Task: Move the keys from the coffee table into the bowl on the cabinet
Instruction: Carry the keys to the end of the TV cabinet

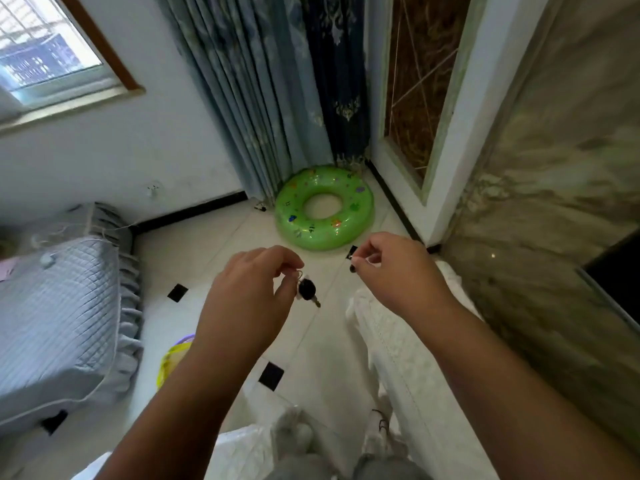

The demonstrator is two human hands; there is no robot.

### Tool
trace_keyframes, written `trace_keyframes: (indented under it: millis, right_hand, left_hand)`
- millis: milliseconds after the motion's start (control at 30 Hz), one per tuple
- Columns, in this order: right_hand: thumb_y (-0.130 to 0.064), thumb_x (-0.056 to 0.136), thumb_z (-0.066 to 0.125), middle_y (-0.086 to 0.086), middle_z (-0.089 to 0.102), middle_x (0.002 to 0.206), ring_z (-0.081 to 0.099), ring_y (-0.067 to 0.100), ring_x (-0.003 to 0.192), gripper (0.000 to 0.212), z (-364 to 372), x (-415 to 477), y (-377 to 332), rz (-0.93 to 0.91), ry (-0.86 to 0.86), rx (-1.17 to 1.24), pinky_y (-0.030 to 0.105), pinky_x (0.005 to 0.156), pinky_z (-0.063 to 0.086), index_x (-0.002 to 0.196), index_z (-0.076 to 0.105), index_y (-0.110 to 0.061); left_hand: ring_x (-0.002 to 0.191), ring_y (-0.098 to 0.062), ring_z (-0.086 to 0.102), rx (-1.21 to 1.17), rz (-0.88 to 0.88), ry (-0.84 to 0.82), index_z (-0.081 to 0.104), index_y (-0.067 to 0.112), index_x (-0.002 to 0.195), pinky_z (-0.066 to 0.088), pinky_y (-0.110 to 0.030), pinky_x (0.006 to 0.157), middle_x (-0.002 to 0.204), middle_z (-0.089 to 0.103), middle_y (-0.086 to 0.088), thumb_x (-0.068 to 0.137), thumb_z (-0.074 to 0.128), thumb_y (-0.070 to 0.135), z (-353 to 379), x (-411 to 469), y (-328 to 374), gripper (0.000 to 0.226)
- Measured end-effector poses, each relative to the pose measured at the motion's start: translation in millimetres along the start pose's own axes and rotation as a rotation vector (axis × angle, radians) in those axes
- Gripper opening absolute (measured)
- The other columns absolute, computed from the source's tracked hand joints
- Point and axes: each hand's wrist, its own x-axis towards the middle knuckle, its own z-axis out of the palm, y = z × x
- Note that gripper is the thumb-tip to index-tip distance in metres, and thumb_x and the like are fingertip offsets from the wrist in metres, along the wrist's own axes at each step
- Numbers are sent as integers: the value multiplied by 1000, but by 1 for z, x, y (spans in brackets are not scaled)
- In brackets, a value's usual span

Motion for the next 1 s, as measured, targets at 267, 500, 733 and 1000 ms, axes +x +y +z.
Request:
trace_keyframes:
  millis: [267, 500, 733, 1000]
  right_hand:
    - [-35, 85, 64, -13, 67, 81, 63, 6, 80, 8, -38, 66, 29, 96, 107, 36, 36, 71, 55, 81, 66, -29]
    - [-34, 85, 63, -13, 67, 78, 63, 7, 73, 8, -73, 93, 78, 288, 285, 41, 37, 70, 55, 82, 68, -28]
    - [-33, 86, 62, -13, 66, 77, 60, 7, 70, 8, -88, 109, 97, 570, 508, 31, 26, 61, 49, 82, 67, -28]
    - [-35, 88, 64, -12, 66, 80, 61, 8, 76, 8, -71, 109, 90, 841, 712, 27, 29, 67, 50, 87, 68, -28]
  left_hand:
    - [88, -5, 59, -65, 101, -49, 63, 39, 98, 50, -35, 73, 83, 60, 27, 86, 61, 29, 21, 100, 21, 16]
    - [85, -1, 58, -88, 356, -202, 64, 38, 102, 43, -21, 68, 85, 60, 24, 87, 62, 29, 74, 194, 57, 18]
    - [86, -1, 58, -162, 659, -425, 59, 44, 94, 47, -25, 67, 82, 59, 27, 88, 64, 23, 123, 285, 101, 22]
    - [82, 1, 60, -319, 932, -575, 64, 35, 96, 48, -18, 69, 84, 63, 19, 89, 62, 20, 171, 343, 127, 16]
